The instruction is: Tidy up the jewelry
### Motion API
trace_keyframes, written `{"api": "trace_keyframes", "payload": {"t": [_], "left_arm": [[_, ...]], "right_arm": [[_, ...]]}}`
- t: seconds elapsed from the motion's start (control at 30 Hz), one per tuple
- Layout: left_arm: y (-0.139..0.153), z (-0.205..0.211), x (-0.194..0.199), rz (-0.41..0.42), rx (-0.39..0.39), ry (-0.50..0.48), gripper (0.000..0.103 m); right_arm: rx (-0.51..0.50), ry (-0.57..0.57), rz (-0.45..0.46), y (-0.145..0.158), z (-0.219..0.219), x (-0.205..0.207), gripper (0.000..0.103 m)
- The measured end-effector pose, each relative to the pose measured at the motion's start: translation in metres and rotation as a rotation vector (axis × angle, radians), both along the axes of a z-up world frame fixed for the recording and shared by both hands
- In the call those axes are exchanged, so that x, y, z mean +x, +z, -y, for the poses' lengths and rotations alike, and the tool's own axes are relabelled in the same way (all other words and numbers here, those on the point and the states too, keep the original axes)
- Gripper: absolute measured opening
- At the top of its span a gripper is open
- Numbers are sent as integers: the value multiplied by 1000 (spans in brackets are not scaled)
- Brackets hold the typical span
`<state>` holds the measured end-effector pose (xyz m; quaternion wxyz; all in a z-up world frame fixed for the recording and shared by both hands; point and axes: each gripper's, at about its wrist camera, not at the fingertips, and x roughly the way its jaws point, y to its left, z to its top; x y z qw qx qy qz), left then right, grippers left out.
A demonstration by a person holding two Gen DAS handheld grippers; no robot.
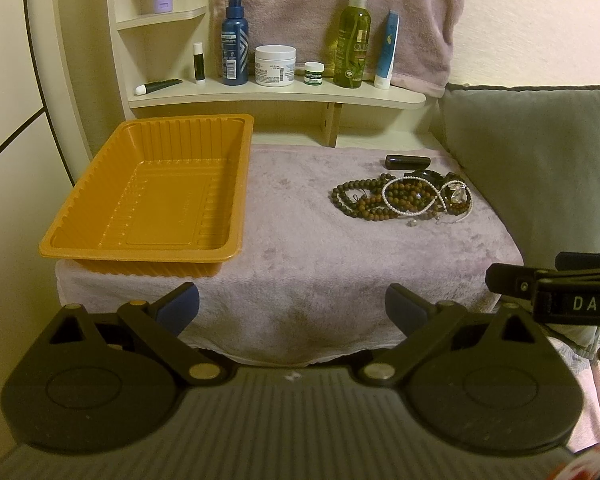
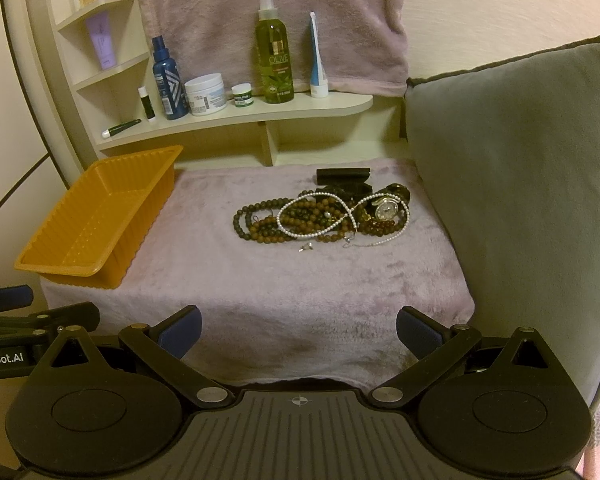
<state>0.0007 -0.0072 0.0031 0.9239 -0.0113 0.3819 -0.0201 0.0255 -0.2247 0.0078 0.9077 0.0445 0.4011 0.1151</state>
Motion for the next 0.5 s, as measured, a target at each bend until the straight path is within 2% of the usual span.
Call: {"api": "trace_keyframes", "payload": {"t": [0.5], "left_arm": [[0,-1,0,1,-2,0,99]], "right_arm": [[0,-2,-2,0,-1,-1,103]]}}
